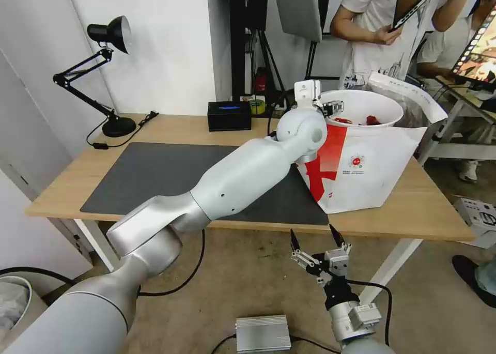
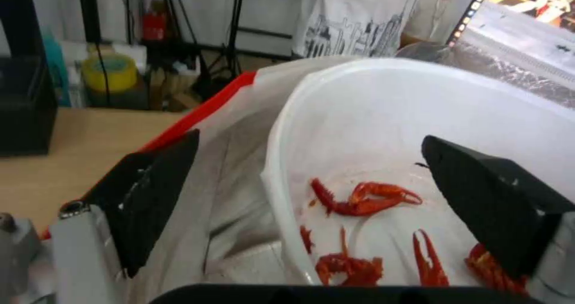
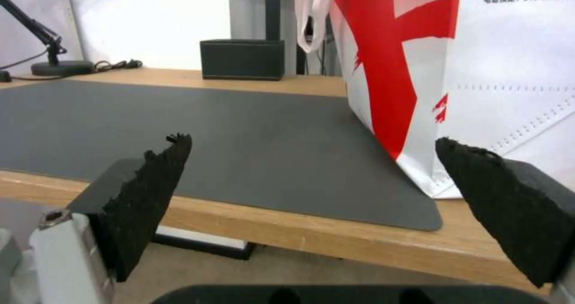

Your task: Pick up the trash from the table and place it into the takeout bag.

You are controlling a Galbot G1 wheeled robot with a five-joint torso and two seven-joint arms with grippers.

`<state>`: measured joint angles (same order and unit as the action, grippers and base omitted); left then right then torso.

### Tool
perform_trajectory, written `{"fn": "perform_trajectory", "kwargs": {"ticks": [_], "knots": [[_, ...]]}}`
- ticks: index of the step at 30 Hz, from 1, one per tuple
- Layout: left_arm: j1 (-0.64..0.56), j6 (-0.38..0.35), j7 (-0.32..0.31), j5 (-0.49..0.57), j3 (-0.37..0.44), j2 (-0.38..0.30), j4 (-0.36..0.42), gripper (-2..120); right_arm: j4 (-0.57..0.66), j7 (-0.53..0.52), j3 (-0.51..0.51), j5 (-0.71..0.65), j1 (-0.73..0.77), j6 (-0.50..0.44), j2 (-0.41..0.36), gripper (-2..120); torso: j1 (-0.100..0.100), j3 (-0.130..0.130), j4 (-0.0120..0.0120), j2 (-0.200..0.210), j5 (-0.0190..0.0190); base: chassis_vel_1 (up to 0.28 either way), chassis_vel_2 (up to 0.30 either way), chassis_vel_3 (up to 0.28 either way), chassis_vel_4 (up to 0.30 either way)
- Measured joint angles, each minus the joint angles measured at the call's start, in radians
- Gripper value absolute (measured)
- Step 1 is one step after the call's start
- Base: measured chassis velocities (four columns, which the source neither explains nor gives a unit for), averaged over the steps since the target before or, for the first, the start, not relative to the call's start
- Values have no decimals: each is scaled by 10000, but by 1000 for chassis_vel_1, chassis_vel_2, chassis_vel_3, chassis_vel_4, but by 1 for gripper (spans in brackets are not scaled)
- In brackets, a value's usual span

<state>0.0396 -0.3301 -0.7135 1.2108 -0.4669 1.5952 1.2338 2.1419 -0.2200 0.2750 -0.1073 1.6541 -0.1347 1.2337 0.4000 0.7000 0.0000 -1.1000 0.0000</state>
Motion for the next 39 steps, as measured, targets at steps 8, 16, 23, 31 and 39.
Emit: {"fn": "perform_trajectory", "kwargs": {"ticks": [8,16,23,31,39], "knots": [[-26,52,900,-1805,-154,-5,-190,100,0,0,0,0,-1,0,0,100,0,0,0,0,0,0,0,0,0],[-161,399,1806,-3029,-231,-9,-219,100,0,0,0,0,0,0,0,100,0,0,0,0,0,0,0,0,0],[-162,769,2673,-4531,-204,-17,-324,100,0,0,0,0,0,0,1,100,0,0,-1,0,0,0,0,0,0],[-155,1275,3349,-6349,35,-40,-524,100,0,0,0,0,0,0,0,100,0,0,-1,0,0,0,0,0,0],[-463,1858,3824,-6790,468,-1212,308,100,0,0,0,0,0,0,0,100,0,0,0,0,-2,0,0,0,0]]}}
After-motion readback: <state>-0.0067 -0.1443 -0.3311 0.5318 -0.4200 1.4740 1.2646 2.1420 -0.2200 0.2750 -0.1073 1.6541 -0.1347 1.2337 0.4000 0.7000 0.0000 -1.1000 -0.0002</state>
